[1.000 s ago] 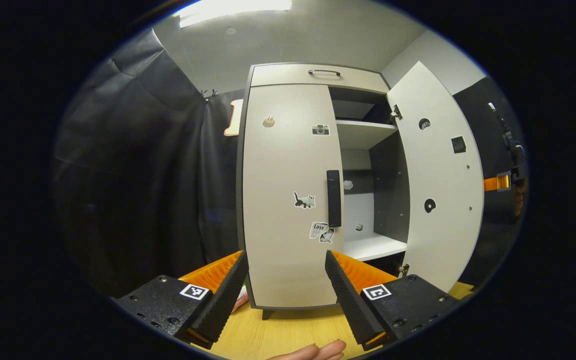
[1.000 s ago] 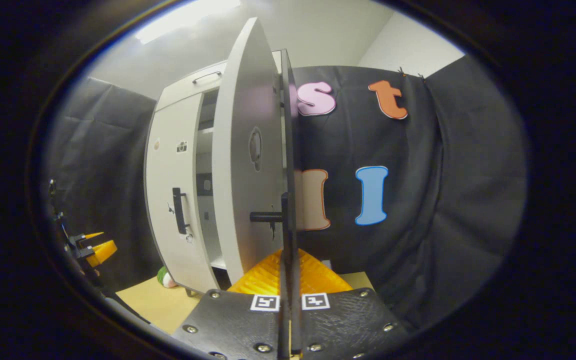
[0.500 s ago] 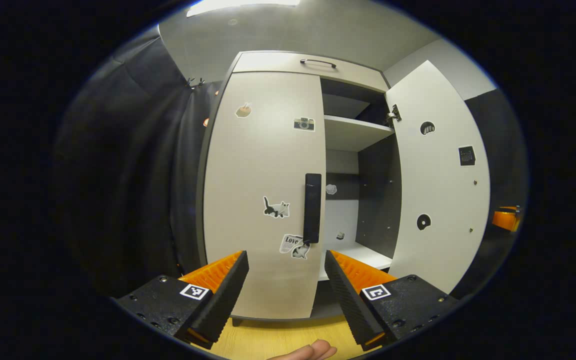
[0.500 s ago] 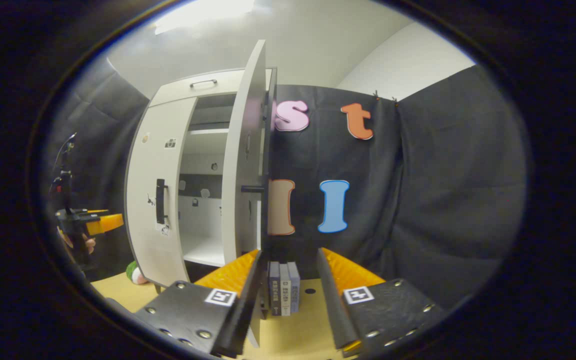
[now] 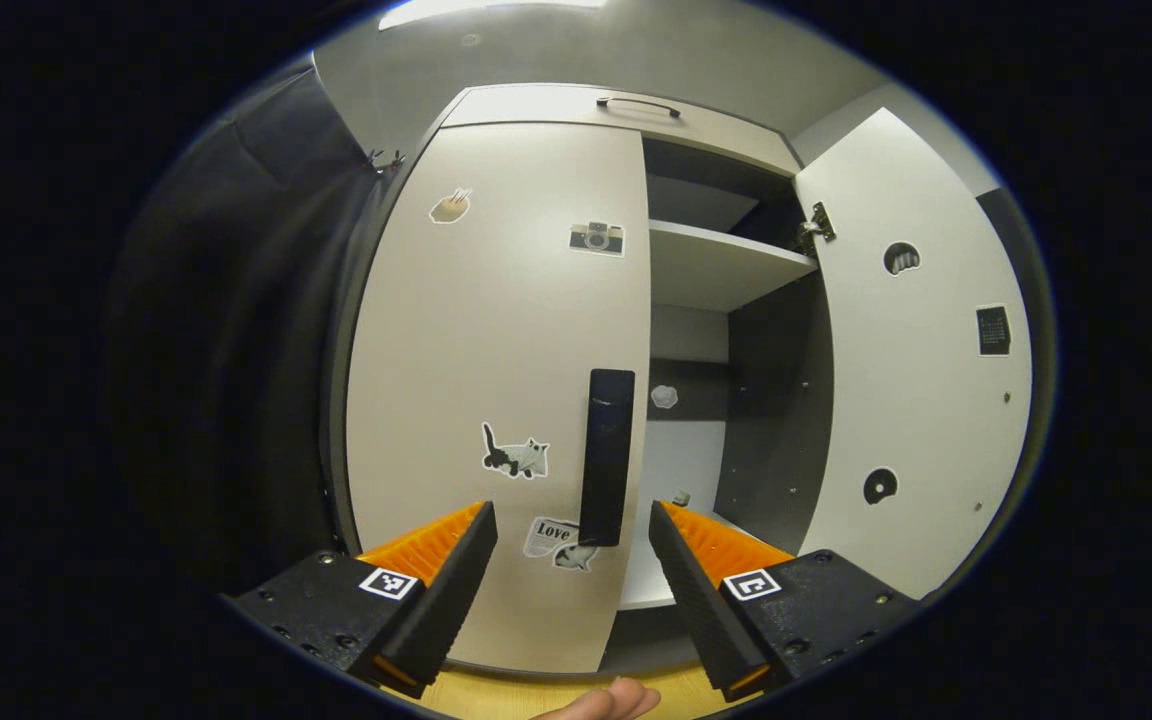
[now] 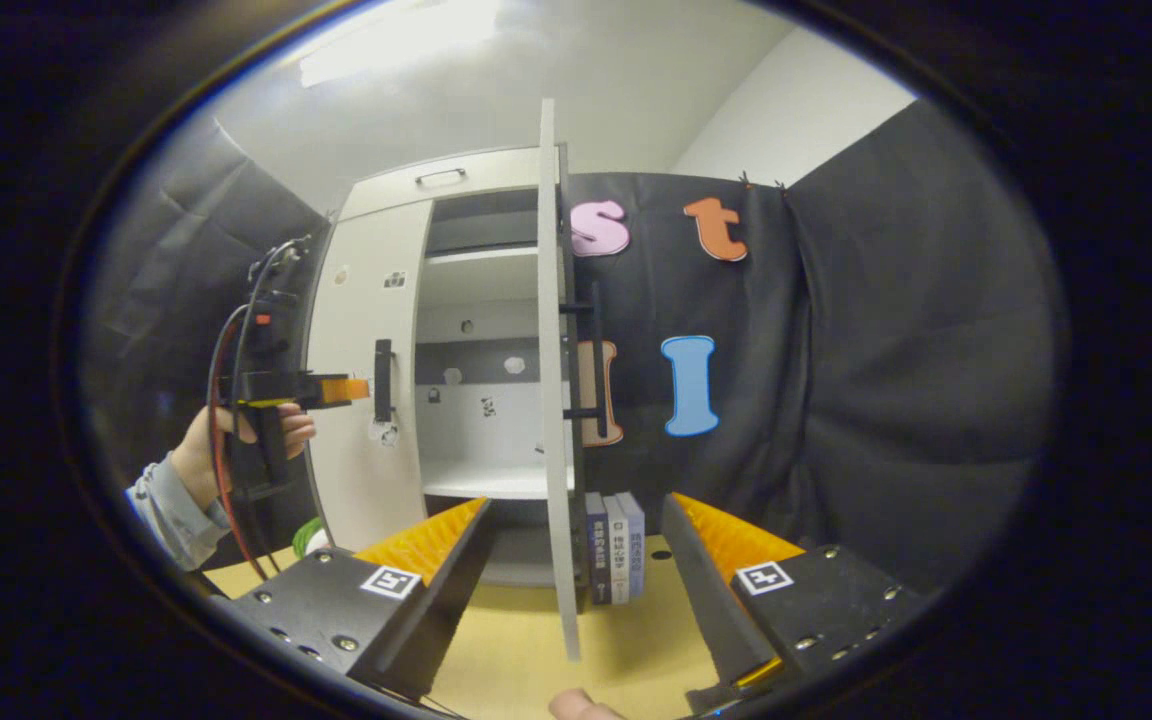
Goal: Open the right door of the double-door shoe cabinet with the right hand, and open the left door with the left hand.
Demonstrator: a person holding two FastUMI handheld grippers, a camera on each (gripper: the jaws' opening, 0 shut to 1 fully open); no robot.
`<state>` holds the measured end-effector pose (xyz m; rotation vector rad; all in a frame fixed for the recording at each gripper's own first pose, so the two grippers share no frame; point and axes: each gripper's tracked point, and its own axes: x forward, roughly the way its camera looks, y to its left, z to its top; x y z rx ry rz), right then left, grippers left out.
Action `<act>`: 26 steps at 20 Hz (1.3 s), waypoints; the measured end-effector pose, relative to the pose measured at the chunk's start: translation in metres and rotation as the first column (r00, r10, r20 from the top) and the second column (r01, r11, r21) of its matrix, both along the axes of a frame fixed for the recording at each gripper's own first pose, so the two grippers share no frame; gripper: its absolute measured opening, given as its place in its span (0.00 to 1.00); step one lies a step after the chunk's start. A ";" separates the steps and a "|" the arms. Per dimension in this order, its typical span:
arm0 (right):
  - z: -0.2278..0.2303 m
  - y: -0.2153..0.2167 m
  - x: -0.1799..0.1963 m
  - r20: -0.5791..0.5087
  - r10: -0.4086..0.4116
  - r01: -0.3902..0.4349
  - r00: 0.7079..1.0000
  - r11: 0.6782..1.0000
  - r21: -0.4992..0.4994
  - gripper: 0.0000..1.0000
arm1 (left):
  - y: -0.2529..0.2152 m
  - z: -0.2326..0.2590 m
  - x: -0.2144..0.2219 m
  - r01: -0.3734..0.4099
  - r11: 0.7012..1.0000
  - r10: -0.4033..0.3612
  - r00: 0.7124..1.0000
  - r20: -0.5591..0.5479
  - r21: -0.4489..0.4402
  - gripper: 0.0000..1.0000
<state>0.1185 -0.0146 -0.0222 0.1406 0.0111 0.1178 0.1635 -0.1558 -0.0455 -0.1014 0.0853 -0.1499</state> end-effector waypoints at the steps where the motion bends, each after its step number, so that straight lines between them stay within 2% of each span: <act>1: -0.003 0.002 -0.003 -0.007 -0.003 0.003 1.000 1.000 0.011 0.97 | -0.001 -0.001 0.007 -0.005 1.000 0.005 1.000 0.000 0.010 0.95; 2: -0.008 0.008 -0.007 -0.013 0.001 0.000 1.000 1.000 0.014 0.99 | -0.001 0.000 0.016 -0.012 1.000 0.012 1.000 0.000 0.010 0.95; 3: -0.011 0.013 -0.013 -0.016 0.013 -0.013 1.000 1.000 0.014 1.00 | -0.002 0.000 0.025 -0.012 1.000 0.012 1.000 -0.001 0.012 0.91; 4: -0.012 0.017 -0.018 -0.012 0.024 -0.024 1.000 1.000 0.017 0.99 | -0.002 -0.001 0.033 -0.018 1.000 0.018 1.000 -0.004 0.013 0.95; 6: -0.015 0.030 -0.026 -0.007 0.052 -0.052 0.999 0.998 0.025 0.98 | -0.003 -0.003 0.045 -0.021 1.000 0.021 1.000 -0.015 0.018 0.95; 8: -0.021 0.039 -0.033 -0.008 0.069 -0.069 0.998 0.997 0.031 0.97 | -0.013 -0.002 0.057 0.021 1.000 -0.021 1.000 -0.010 0.011 0.94; 9: -0.024 0.044 -0.037 -0.013 0.074 -0.074 0.997 0.997 0.031 1.00 | -0.011 -0.002 0.064 0.015 0.999 -0.015 1.000 -0.002 0.034 0.91; 10: -0.028 0.049 -0.039 -0.017 0.082 -0.082 0.996 0.996 0.029 0.98 | -0.014 -0.006 0.070 0.035 0.998 -0.034 0.999 -0.006 0.055 0.82; 11: -0.030 0.052 -0.042 -0.022 0.092 -0.091 0.996 0.995 0.030 0.98 | -0.017 -0.012 0.071 0.044 0.996 -0.042 0.999 -0.031 0.074 0.80; 12: -0.032 0.057 -0.042 -0.028 0.102 -0.101 0.994 0.994 0.031 0.98 | -0.016 -0.009 0.065 0.039 0.996 -0.038 0.999 -0.012 0.083 0.70; 13: -0.035 0.062 -0.045 -0.032 0.111 -0.110 0.993 0.993 0.029 1.00 | -0.025 -0.005 0.073 0.069 0.995 -0.069 0.998 0.000 0.078 0.71; 14: -0.037 0.065 -0.046 -0.036 0.114 -0.113 0.993 0.993 0.024 1.00 | -0.031 -0.010 0.069 0.093 0.993 -0.091 0.996 -0.019 0.077 0.57; 16: -0.040 0.061 -0.047 -0.045 0.102 -0.101 0.994 0.995 0.023 1.00 | -0.031 -0.009 0.075 0.085 0.993 -0.085 0.996 -0.005 0.077 0.33; 17: -0.041 0.059 -0.046 -0.049 0.093 -0.092 0.994 0.995 0.028 0.98 | -0.030 -0.009 0.072 0.081 0.993 -0.081 0.997 -0.012 0.080 0.32; 22: -0.045 0.047 -0.042 -0.072 0.031 -0.027 0.997 0.998 0.054 1.00 | -0.029 -0.013 0.069 0.060 0.995 -0.055 0.997 -0.055 0.077 0.24; 26: -0.044 0.051 -0.039 -0.074 0.036 -0.032 0.997 0.998 0.050 1.00 | -0.025 -0.012 0.058 0.042 0.996 -0.037 0.997 -0.067 0.075 0.24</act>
